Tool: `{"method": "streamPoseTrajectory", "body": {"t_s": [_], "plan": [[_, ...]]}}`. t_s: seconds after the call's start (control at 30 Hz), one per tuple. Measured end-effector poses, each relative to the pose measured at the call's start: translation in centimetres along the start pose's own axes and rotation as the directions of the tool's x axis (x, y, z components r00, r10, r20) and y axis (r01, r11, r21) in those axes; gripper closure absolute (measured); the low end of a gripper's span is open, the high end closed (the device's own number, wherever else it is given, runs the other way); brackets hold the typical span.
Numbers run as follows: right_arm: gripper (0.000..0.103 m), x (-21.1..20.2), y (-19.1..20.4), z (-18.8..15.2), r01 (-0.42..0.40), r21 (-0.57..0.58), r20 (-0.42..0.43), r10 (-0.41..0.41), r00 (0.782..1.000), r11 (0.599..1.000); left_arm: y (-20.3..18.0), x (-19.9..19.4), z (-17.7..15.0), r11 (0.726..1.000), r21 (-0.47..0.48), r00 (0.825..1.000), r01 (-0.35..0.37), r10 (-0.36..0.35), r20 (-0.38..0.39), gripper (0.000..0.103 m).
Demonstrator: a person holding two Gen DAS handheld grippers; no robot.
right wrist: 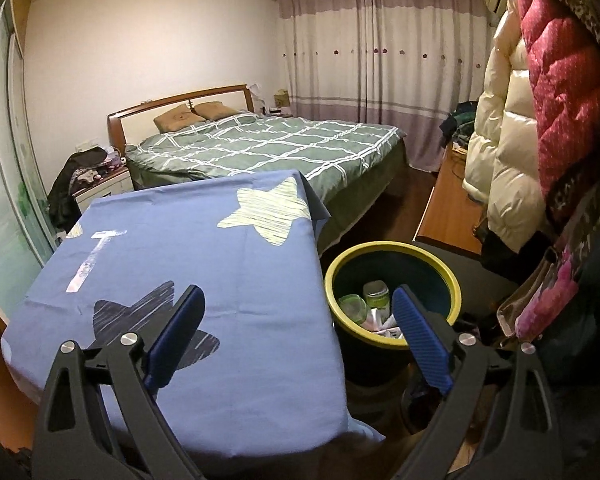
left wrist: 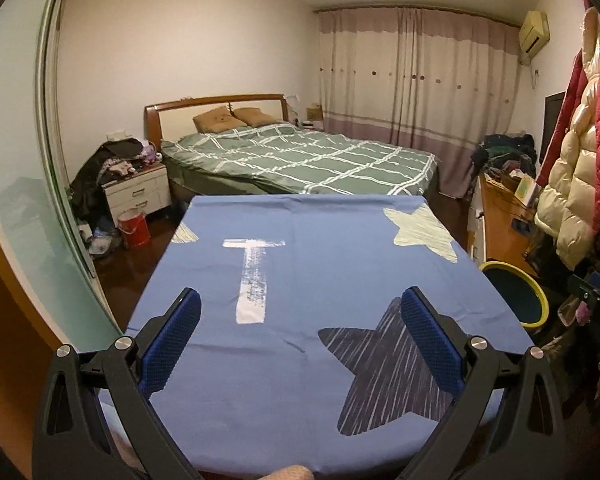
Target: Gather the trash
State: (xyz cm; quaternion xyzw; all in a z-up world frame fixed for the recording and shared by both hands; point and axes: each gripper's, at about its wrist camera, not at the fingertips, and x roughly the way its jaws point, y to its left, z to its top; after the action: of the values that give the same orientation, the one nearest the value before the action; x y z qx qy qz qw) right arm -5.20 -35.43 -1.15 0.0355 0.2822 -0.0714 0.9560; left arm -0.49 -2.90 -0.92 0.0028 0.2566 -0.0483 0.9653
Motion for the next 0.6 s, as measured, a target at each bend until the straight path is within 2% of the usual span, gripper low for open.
{"method": "streamPoseTrajectory", "body": {"t_s": [0.6], "plan": [[0.012, -0.48, -0.02, 0.21, -0.012, 0.005, 0.010, 0.012, 1.000, 1.000, 0.77, 0.27, 0.35, 0.999, -0.026, 0.999, -0.035, 0.035, -0.008, 0.005]]}}
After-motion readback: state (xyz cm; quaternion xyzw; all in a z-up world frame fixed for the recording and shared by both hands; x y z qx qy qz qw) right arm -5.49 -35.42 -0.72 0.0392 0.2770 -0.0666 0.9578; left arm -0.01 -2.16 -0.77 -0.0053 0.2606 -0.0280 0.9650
